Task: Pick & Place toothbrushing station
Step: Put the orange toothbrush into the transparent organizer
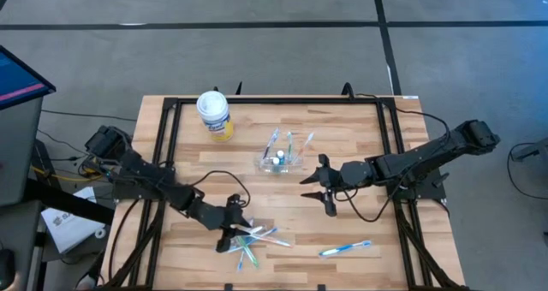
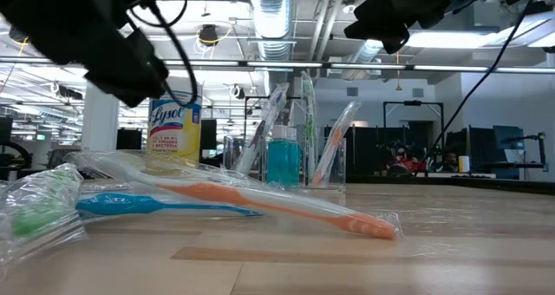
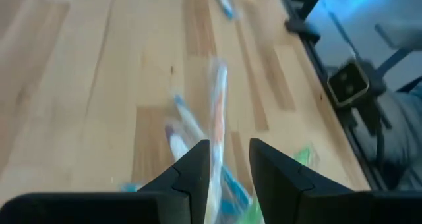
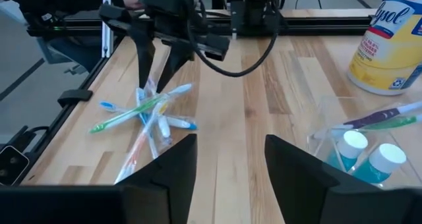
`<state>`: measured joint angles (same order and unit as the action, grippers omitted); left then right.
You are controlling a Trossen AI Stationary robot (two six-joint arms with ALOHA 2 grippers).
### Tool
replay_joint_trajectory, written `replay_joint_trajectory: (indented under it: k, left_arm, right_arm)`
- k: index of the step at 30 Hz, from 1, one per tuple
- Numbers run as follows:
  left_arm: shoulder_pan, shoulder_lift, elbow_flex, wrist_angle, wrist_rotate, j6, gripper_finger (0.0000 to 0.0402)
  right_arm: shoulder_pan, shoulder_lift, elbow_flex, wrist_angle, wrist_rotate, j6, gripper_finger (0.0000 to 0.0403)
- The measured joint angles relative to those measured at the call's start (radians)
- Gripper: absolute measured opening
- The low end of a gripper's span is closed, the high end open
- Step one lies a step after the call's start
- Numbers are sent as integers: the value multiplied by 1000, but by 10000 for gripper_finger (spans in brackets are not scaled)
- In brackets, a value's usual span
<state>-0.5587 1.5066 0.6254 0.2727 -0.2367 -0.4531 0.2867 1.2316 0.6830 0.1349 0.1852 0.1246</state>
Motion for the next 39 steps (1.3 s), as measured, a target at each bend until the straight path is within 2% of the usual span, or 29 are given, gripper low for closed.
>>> replay_joint_trajectory:
  k: [6, 15, 34, 39]
  left_arm:
    - [-38, 0, 0, -32, -4, 0, 102]
    - [-49, 0, 0, -124, -81, -6, 102]
    - [-53, 15, -1, -190, -87, -59, 102]
    - [-53, 61, -1, -187, -78, -102, 126]
  right_arm:
    - [-1, 0, 0, 0, 3, 0, 166]
    - [-1, 0, 0, 0, 3, 0, 165]
    - [-1, 0, 0, -4, 3, 0, 160]
    - [-1, 0, 0, -8, 3, 0, 162]
